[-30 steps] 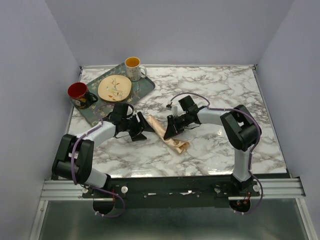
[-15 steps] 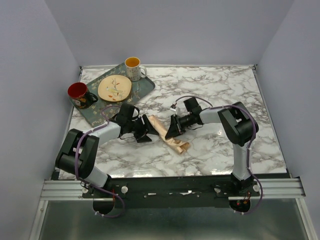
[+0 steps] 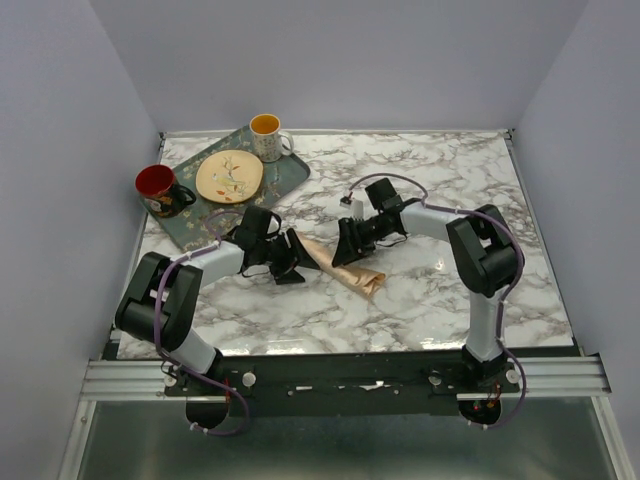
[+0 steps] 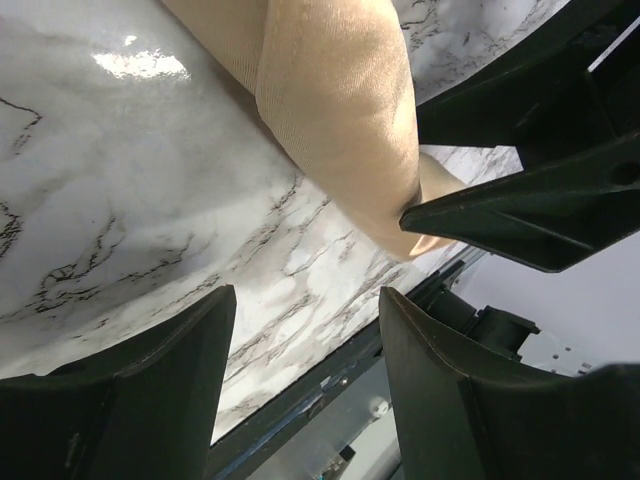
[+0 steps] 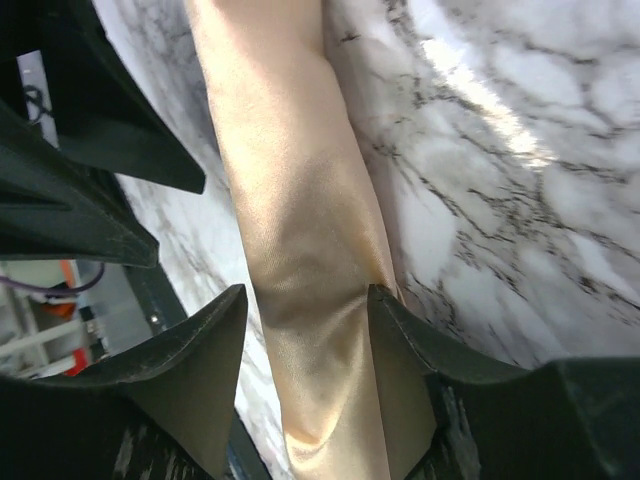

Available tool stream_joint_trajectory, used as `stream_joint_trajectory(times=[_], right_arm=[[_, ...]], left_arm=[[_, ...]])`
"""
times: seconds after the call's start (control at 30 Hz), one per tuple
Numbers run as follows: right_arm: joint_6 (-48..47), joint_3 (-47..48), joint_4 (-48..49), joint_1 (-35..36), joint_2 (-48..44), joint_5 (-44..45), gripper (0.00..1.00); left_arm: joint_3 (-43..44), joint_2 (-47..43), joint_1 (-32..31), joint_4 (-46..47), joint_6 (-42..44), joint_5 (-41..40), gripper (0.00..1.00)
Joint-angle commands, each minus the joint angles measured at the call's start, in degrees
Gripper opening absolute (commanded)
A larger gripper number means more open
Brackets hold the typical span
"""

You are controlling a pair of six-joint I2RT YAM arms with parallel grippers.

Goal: Fold the napkin, place the utensils inside, and roll it up
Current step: Roll the napkin with the utensil

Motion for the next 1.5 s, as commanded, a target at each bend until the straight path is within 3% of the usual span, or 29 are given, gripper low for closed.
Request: stream_joint_trajectory(times=[0.0,0.2,0.27,0.3,0.53,0.7,0.8,0.87,0.93,1.37,1.47], right_arm=[[-4.54,2.78,-8.1,-0.09,-5.16,12.52,0.61],[-5.25,3.92,-12.32,0.88,-8.87,19.66,0.63],[-5.51,4.27,-14.06,1.14,-9.74,22.1,1.0],[-6.56,4.71,-14.77,2.54,-10.18,24.29,1.0],[-6.66,1.03,-12.76,12.47,-19.23,45.1,1.0],[-6.65,-2.14,-11.79,23.08,-21.0,60.32,1.0],[-7.36,-2.76,-11.27,29.94,-17.77,71.22,0.93],[-7.45,-2.23,-11.09,32.51,-15.47,78.52,0.84],[-7.71,-1.35,-11.09,33.93,-12.75,81.52,0.77],[-12.1,-2.41,-6.35,34.37,-7.29,86.45,0.74],[-12.46,-2.76,-5.3,34.37,-7.02,86.11,0.67]], left_arm=[[1.44,-1.18,-0.43,0.02,0.24,-0.8,0.68],[2.49,-1.63,-0.26,-0.33,0.68,-1.32,0.68],[2.93,-0.84,-0.34,-0.33,0.69,-0.89,0.68],[3.28,-0.66,-0.26,-0.33,0.68,-0.89,0.68],[5.04,-0.57,1.49,-0.86,0.07,-1.41,0.68],[2.06,-6.45,8.43,-4.02,-0.64,-6.5,0.69],[1.7,-7.78,12.03,-4.64,-0.28,-6.25,0.69],[1.96,-7.87,13.36,-4.81,0.33,-5.63,0.69],[2.14,-7.95,14.59,-5.17,0.86,-4.58,0.69],[-1.2,-7.16,14.77,-0.33,-1.34,-0.8,0.77],[-1.29,-6.9,14.51,0.28,-1.95,-0.71,0.78]])
